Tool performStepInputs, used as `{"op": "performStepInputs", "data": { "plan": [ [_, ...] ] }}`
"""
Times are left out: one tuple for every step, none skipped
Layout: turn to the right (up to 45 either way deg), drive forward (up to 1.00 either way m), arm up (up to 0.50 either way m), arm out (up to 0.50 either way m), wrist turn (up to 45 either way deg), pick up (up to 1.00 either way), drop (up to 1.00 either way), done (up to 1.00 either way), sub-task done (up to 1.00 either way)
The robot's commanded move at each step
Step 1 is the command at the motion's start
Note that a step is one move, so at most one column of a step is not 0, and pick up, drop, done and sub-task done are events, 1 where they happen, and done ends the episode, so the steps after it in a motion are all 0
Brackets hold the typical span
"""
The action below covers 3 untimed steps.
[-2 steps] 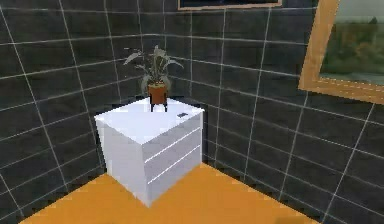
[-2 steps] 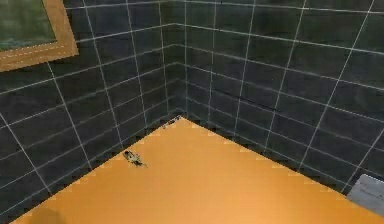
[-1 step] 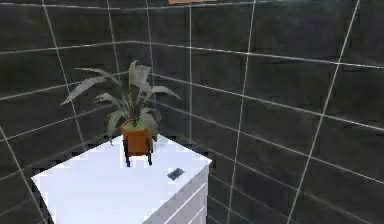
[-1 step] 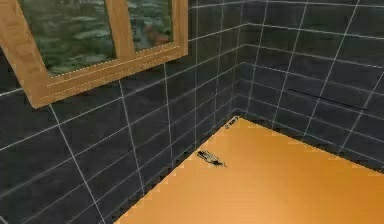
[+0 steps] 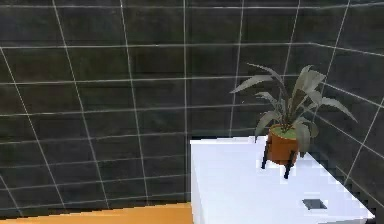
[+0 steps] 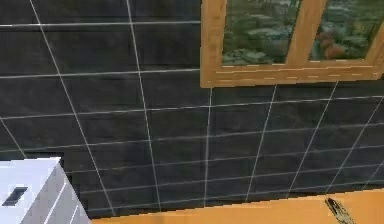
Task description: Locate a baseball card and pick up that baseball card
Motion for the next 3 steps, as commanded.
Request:
{"op": "performStepInputs", "data": {
  "plan": [
    [-45.0, 0.0, 0.0, 0.0, 0.0, 0.0, 0.0, 0.0, 0.0],
    [-3.0, 0.0, 0.0, 0.0, 0.0, 0.0, 0.0, 0.0, 0.0],
    [45.0, 0.0, 0.0, 0.0, 0.0, 0.0, 0.0, 0.0, 0.0]
  ]
}}
